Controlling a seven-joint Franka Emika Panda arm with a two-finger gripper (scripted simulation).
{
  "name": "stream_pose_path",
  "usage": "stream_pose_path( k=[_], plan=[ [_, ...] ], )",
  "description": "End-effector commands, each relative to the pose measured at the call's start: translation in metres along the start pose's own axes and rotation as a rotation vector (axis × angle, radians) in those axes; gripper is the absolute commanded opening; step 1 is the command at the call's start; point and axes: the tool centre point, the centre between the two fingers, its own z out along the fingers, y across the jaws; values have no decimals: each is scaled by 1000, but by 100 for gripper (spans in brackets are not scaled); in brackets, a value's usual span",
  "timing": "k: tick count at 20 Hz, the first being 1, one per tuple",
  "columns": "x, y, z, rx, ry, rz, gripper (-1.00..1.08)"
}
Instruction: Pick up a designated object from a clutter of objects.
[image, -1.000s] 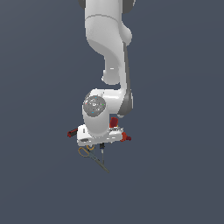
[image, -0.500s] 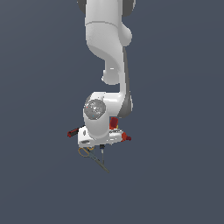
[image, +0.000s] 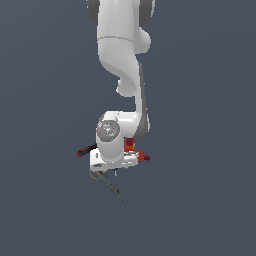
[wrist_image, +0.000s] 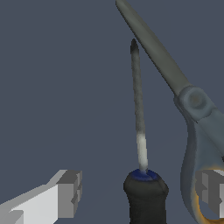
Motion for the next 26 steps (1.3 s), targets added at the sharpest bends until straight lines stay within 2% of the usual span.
stream_pose_path(
  k=[1, 10, 11, 16, 26],
  plan=[
    [-3, -5, 11, 5, -13, -7, -100],
    [-3, -5, 11, 5, -13, -7, -100],
    [0, 11, 0, -8, 5, 13, -100],
    [1, 15, -8, -7, 4, 13, -100],
    [9, 41, -68, -5, 1, 9, -100]
  ],
)
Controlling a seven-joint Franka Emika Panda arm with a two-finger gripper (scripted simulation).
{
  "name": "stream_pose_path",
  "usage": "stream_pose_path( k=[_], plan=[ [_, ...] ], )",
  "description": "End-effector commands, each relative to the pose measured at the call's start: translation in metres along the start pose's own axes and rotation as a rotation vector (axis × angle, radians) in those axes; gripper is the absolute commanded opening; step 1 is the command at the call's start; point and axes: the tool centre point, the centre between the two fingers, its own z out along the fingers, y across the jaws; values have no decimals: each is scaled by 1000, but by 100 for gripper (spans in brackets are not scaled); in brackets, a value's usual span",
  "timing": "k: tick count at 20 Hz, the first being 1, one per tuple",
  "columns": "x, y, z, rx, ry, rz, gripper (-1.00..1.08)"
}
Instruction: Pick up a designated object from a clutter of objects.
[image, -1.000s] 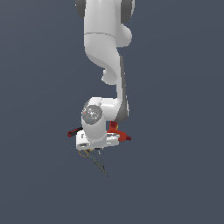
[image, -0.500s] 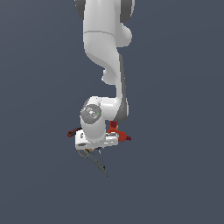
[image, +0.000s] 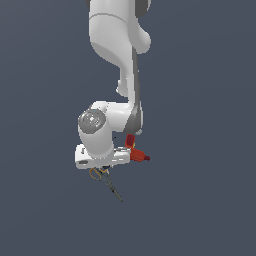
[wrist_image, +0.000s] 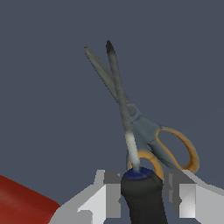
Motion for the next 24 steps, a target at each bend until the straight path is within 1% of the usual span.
stream_pose_path(
  k=[1, 17, 24],
  plan=[
    [3, 10, -22, 0, 1, -1, -100],
    [30, 80, -176, 6, -7, -10, -100],
    [41, 103, -225, 8, -10, -14, -100]
  ],
)
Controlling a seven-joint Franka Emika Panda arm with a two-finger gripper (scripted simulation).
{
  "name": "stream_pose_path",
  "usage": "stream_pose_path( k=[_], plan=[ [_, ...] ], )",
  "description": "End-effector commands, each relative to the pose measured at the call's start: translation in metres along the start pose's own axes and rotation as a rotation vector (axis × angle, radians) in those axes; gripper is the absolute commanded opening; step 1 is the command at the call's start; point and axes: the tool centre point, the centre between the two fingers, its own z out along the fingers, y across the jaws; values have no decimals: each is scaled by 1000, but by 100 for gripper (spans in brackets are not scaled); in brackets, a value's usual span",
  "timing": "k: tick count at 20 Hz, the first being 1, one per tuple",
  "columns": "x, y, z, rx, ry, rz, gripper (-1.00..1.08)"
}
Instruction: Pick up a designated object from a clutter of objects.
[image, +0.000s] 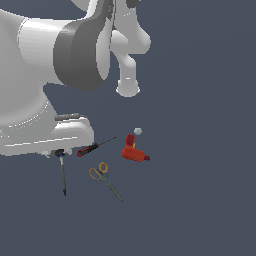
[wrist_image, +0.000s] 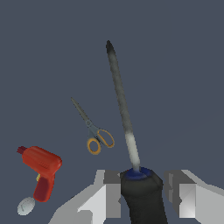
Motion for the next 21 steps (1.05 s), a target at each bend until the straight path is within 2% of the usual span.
stream_pose_path(
  k=[1, 9, 21],
  plan=[
    [3, 7, -16, 1, -1, -2, -100],
    [11, 22, -47, 2, -3, -3, -100],
    [15, 29, -60, 2, -4, -4, -100]
  ],
)
